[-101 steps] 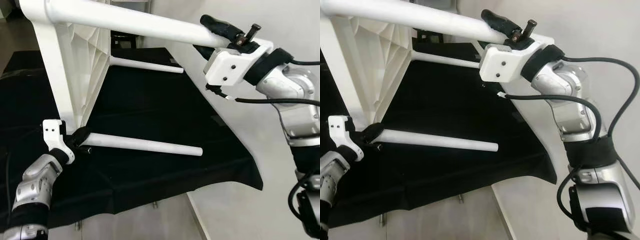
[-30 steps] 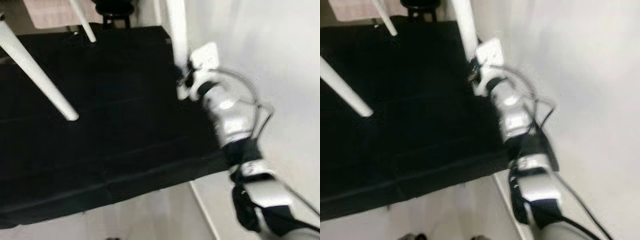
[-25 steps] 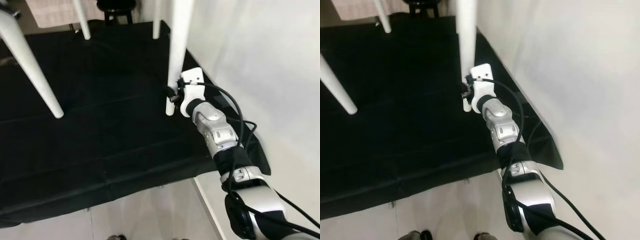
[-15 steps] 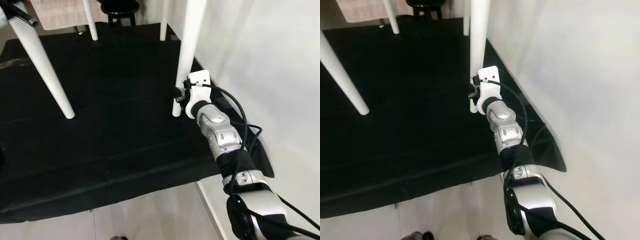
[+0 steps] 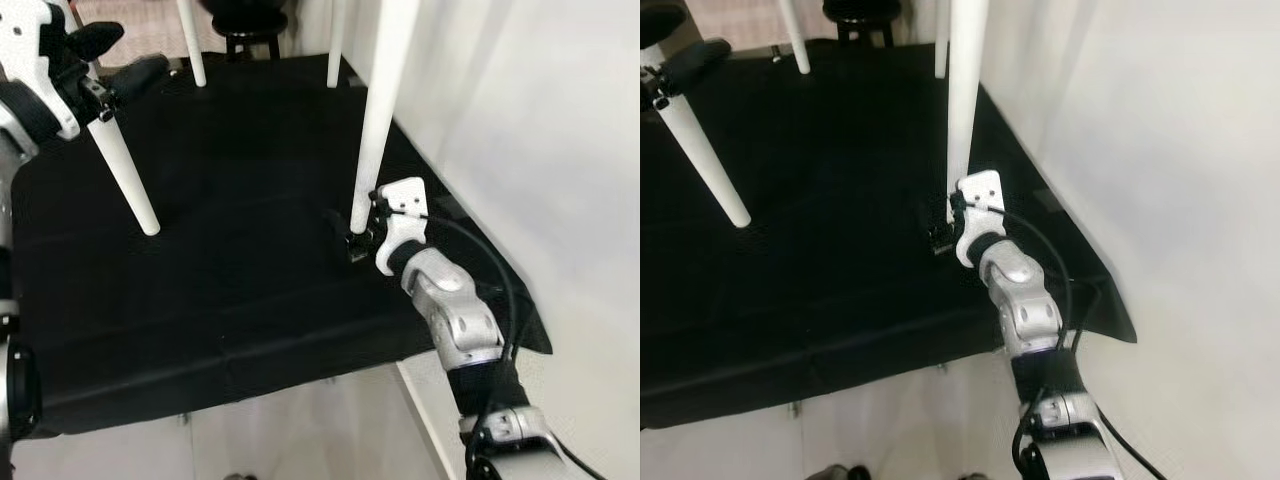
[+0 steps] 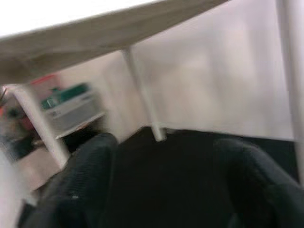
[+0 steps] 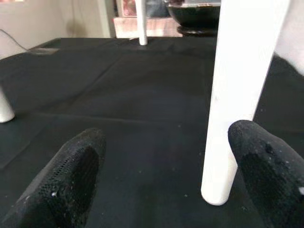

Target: Building children table

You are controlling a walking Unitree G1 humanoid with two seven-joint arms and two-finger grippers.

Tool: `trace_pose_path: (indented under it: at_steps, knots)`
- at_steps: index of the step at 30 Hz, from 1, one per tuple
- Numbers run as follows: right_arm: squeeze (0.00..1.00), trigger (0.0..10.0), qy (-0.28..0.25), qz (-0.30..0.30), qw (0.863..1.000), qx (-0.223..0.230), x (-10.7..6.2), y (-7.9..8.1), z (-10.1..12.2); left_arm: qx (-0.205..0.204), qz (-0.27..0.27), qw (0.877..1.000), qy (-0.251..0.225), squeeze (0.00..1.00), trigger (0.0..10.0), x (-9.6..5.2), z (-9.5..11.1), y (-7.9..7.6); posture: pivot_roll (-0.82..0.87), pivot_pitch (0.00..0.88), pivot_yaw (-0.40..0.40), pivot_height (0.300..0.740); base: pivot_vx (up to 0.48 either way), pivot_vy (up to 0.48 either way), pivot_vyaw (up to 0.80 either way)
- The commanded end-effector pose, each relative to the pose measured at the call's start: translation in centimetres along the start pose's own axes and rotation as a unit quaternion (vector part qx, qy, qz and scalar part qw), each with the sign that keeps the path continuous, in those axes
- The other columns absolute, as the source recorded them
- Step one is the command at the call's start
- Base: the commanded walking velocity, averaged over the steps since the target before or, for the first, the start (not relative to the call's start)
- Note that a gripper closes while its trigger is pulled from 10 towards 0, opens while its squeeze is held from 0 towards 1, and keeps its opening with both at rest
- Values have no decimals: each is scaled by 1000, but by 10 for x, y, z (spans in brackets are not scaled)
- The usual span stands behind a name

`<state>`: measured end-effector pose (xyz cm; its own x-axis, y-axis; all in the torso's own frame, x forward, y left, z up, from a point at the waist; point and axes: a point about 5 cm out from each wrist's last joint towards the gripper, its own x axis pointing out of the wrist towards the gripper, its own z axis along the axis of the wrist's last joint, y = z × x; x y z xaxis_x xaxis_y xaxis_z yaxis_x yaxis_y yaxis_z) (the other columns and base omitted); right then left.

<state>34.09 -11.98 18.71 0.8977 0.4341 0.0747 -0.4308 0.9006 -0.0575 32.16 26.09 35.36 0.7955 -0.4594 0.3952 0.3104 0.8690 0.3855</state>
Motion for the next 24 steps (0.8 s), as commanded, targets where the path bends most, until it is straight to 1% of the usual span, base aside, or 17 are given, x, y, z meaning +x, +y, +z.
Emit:
trace_pose_path:
  at_steps: [1,3,5,6,8,9,11,12,13,15,16,19,20,21,22,23,24]
  knots:
    - [1000,10000,-3,9,1000,5,-5,4,-3,-33,9,999,19,1000,10000,-6,-18,-10,-128,86,-15,740,0,0,0]
    - [1000,10000,-5,16,1000,18,-20,17,-15,-106,50,990,72,1000,10000,-39,-67,-57,-137,71,-12,740,0,0,0]
    - [1000,10000,1,21,1000,16,-25,26,-23,-146,75,981,108,1000,10000,-59,-87,-89,-132,64,-13,740,0,0,0]
    - [1000,10000,1,21,1000,16,-25,26,-23,-146,75,981,108,1000,10000,-59,-87,-89,-132,64,-13,740,0,0,0]
    - [1000,10000,7,26,1000,7,-26,30,-27,-159,87,976,124,1000,10000,-66,-94,-104,-132,64,-13,740,0,0,0]
    - [247,10000,6,30,1000,-4,-26,31,-27,-164,108,970,141,0,10000,-75,-101,-113,-128,57,-22,740,0,0,0]
    - [247,10000,6,30,1000,-4,-26,31,-27,-164,108,970,141,0,10000,-75,-101,-113,-128,57,-22,740,0,0,0]
    - [0,10000,3,32,999,-15,-24,29,-26,-169,136,963,160,0,10000,-85,-109,-120,-124,49,-26,740,0,0,0]
    - [0,10000,-1,33,999,-26,-23,28,-25,-173,156,957,174,0,10000,-92,-113,-125,-124,48,-28,740,0,0,0]
    - [0,10000,-3,40,998,-42,-21,27,-25,-145,181,950,210,0,10000,-108,-121,-132,-125,47,-32,740,0,0,0]
    - [0,10000,-1,41,998,-43,-21,27,-26,-147,199,943,224,0,10000,-115,-124,-135,-116,40,-41,740,0,0,0]
    - [0,10000,3,41,998,-41,-20,26,-28,-145,210,937,238,0,10000,-123,-126,-138,-115,36,-40,740,0,0,0]
    - [0,10000,6,38,998,-49,-20,25,-28,-147,225,930,253,0,10000,-131,-126,-144,-110,36,-41,740,0,0,0]
    - [0,10000,6,38,998,-49,-20,25,-28,-147,225,930,253,0,10000,-131,-126,-144,-110,36,-41,740,0,0,0]
    - [0,10000,11,35,997,-68,-20,23,-31,-146,240,922,267,0,10000,-140,-126,-150,-109,36,-42,740,0,0,0]
    - [0,10000,11,35,997,-68,-20,23,-31,-146,240,922,267,0,10000,-140,-126,-150,-109,36,-42,740,0,0,0]
    - [0,10000,24,30,997,-74,-20,21,-36,-140,251,917,278,0,10000,-148,-125,-155,-103,35,-41,740,0,0,0]
